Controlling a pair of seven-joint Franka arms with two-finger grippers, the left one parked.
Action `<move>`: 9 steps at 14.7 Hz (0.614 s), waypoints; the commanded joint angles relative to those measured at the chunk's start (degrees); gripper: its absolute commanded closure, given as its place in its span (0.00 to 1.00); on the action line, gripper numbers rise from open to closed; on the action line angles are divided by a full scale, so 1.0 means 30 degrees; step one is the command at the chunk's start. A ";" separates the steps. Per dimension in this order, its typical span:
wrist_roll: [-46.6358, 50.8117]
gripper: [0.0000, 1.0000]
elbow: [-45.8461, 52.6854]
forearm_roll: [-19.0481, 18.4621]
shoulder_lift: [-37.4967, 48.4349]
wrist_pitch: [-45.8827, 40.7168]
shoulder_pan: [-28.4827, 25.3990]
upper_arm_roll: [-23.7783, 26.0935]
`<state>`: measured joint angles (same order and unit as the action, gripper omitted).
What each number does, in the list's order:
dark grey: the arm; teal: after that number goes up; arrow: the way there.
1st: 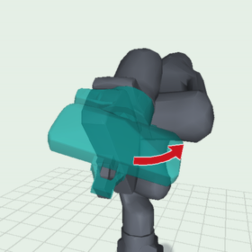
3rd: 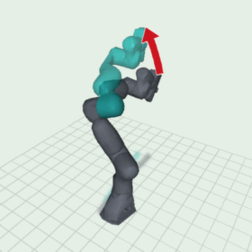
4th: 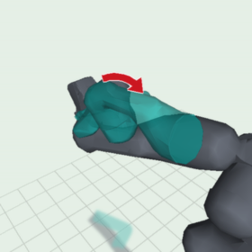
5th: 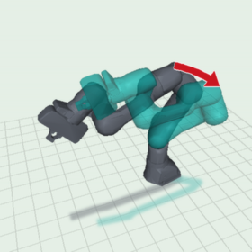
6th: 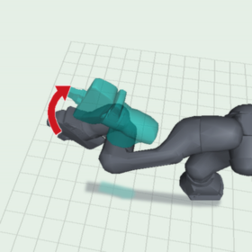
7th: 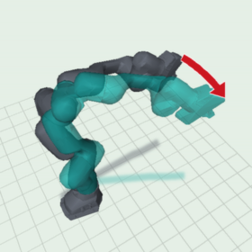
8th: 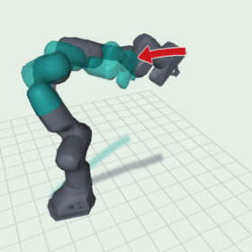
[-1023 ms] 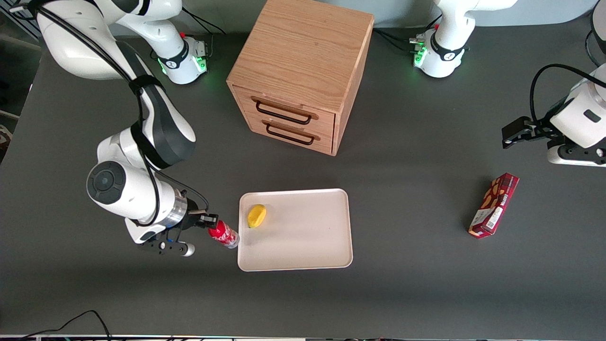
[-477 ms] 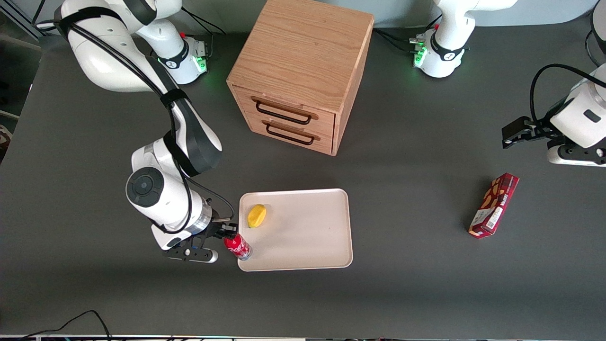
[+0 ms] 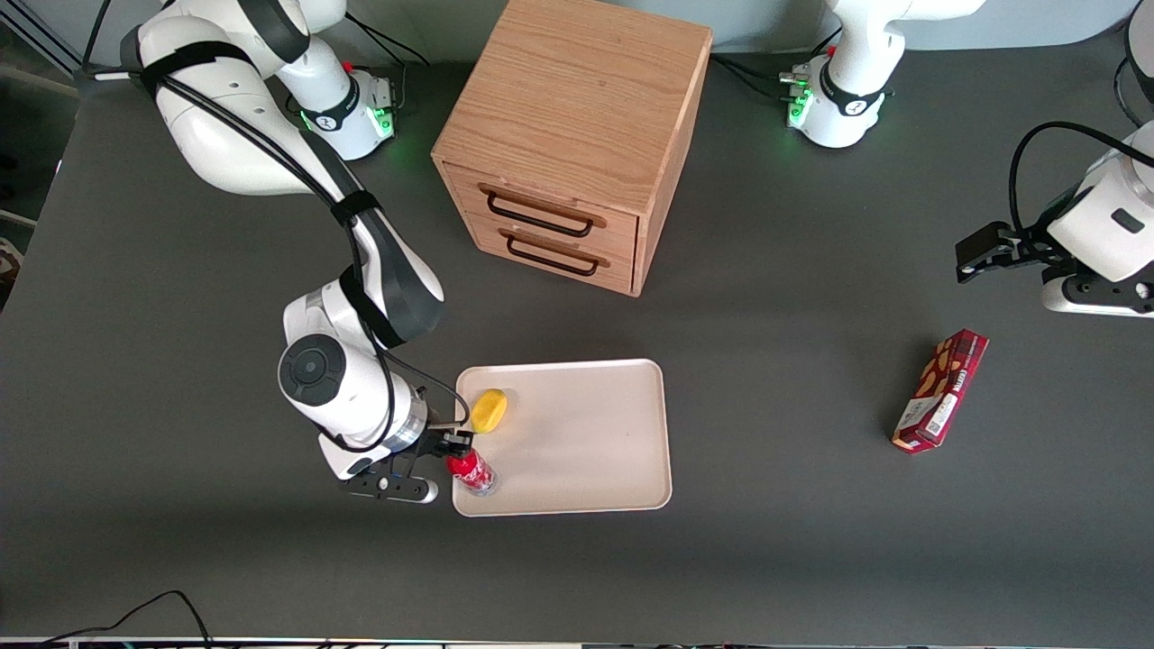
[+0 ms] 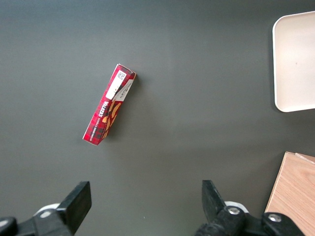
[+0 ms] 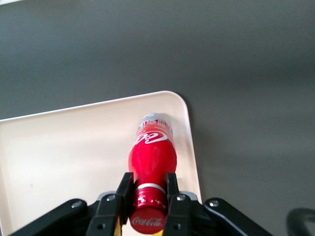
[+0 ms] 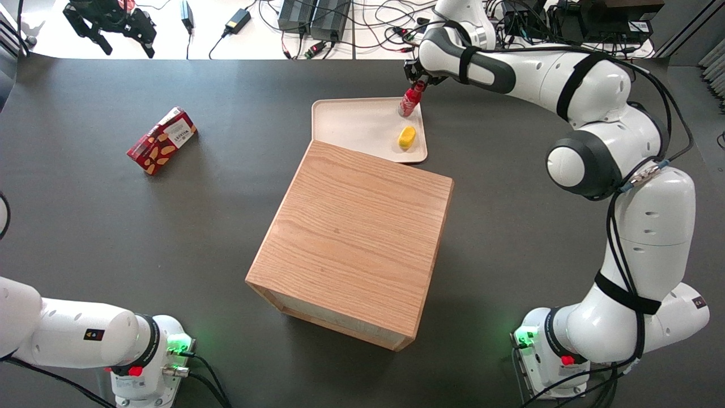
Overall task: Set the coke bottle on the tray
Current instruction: 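Lower the bottle onto the tray beside the lemon and open the gripper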
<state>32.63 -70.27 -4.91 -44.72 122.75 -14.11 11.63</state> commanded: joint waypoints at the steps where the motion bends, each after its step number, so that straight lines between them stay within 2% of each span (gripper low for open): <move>1: 0.0579 0.38 0.0836 -0.0267 -0.0270 0.0041 -0.0218 -0.0215; 2: 0.0550 0.00 0.0865 -0.0267 -0.0183 0.0041 -0.0189 -0.0215; 7: 0.0315 0.00 0.1246 -0.0413 0.1365 -0.0251 0.0074 -0.0215; 9: 0.0227 0.00 0.1275 -0.0443 0.2857 -0.1502 0.0104 -0.0361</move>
<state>32.83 -65.64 -5.03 -41.33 122.21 -13.74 11.11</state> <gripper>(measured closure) 0.000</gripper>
